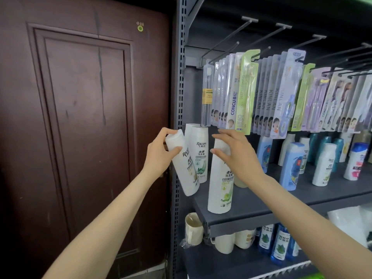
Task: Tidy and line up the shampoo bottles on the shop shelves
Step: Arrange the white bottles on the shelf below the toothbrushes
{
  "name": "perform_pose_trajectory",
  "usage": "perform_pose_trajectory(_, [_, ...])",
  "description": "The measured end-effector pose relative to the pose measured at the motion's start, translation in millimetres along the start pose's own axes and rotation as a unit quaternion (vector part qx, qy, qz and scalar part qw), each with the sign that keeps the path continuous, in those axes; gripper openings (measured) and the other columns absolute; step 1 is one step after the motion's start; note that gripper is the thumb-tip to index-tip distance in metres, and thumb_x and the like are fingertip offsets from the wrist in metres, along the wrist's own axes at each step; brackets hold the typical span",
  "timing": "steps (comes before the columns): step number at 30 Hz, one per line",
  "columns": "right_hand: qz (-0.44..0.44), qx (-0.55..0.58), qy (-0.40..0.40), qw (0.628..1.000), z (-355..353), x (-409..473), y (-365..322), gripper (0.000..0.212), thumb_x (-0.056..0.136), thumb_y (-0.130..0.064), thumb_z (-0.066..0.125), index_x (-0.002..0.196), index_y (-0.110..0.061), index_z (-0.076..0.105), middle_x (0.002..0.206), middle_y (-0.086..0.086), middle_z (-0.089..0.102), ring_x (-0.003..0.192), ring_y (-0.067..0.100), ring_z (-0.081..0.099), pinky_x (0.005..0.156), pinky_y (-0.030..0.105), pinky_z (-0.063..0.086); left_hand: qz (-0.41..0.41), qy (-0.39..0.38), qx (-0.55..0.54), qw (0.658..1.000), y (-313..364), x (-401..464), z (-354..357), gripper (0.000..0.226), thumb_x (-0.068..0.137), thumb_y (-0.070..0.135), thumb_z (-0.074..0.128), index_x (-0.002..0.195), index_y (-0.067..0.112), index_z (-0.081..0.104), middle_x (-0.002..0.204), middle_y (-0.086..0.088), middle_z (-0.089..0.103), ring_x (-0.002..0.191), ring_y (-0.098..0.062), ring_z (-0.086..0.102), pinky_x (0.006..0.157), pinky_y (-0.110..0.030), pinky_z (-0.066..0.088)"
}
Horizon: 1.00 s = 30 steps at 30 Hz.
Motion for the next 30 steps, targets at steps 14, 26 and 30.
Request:
perform_pose_trajectory(14, [-0.043, 0.124, -0.165, 0.978, 71, -24, -87, 0.096, 0.071, -0.043, 0.076, 0.146, -0.044, 0.015, 0.130, -0.014, 0.035, 0.113, 0.000, 0.033, 0.088, 0.019, 0.034, -0.097, 0.104, -0.295, 0.945, -3, -53, -118, 0.043, 0.084, 0.004, 0.063, 0.123, 0.021, 0.058, 0.116, -0.004, 0.062, 0.106, -0.020, 0.063, 0.075, -0.040, 0.058])
perform_pose_trajectory(26, [-0.028, 0.146, -0.159, 0.976, 60, -34, -84, 0.083, 0.067, -0.023, 0.078, 0.140, -0.034, 0.040, 0.124, -0.015, 0.046, 0.113, 0.003, 0.041, 0.090, 0.010, 0.030, -0.102, -0.096, -0.216, 0.966, -23, -74, -139, 0.087, 0.079, -0.001, 0.067, 0.140, 0.045, 0.027, 0.129, 0.017, 0.049, 0.113, -0.008, 0.058, 0.081, -0.028, 0.055])
perform_pose_trajectory(30, [0.013, 0.205, -0.180, 0.962, 59, -48, -78, 0.075, 0.068, -0.023, 0.079, 0.134, -0.037, 0.046, 0.121, -0.017, 0.051, 0.106, -0.001, 0.047, 0.085, 0.006, 0.034, -0.078, -0.124, -0.132, 0.980, -13, -78, -150, 0.062, 0.075, -0.002, 0.071, 0.124, 0.032, 0.054, 0.123, 0.008, 0.059, 0.103, -0.014, 0.064, 0.080, -0.022, 0.054])
Point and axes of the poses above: each hand's wrist, its own x-axis towards the middle knuckle, its own z-axis out of the palm, y = z × x, the point moved 4 cm from there along x, towards the middle knuckle
